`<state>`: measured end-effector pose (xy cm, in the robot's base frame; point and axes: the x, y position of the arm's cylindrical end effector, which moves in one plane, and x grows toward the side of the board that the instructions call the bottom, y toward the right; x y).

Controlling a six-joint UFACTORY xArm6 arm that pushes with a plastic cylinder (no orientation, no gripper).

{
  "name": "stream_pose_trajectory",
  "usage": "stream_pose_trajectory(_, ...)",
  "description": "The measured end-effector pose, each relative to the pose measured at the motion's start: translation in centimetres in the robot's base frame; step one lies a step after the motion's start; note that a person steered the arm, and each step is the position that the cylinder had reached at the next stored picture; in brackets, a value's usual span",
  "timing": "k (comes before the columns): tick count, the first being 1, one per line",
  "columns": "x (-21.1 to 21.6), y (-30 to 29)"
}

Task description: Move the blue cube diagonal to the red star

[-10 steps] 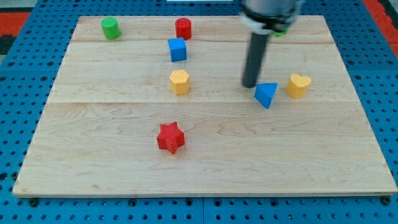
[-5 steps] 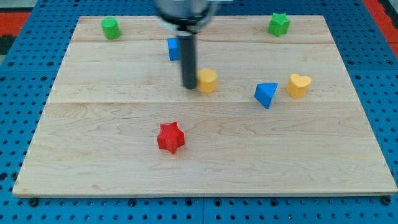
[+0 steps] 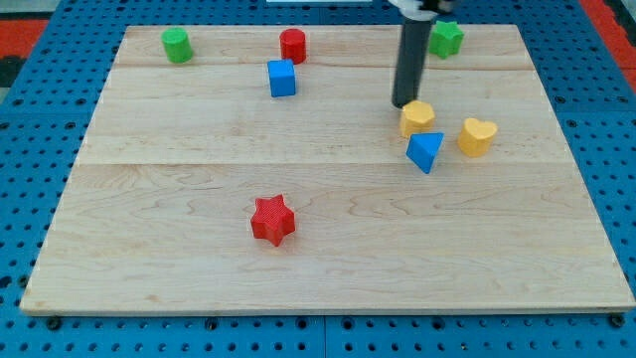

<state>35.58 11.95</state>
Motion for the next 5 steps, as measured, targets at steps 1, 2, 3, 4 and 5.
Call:
stream_pose_trajectory(1, 1.0, 2.0)
stream_pose_trajectory(2, -2.4, -2.0)
stream_pose_trajectory(3, -7.8, -7.3)
stream_pose_trajectory(4, -13.7, -10.5)
stream_pose_trajectory(5, -16.2, -14.8)
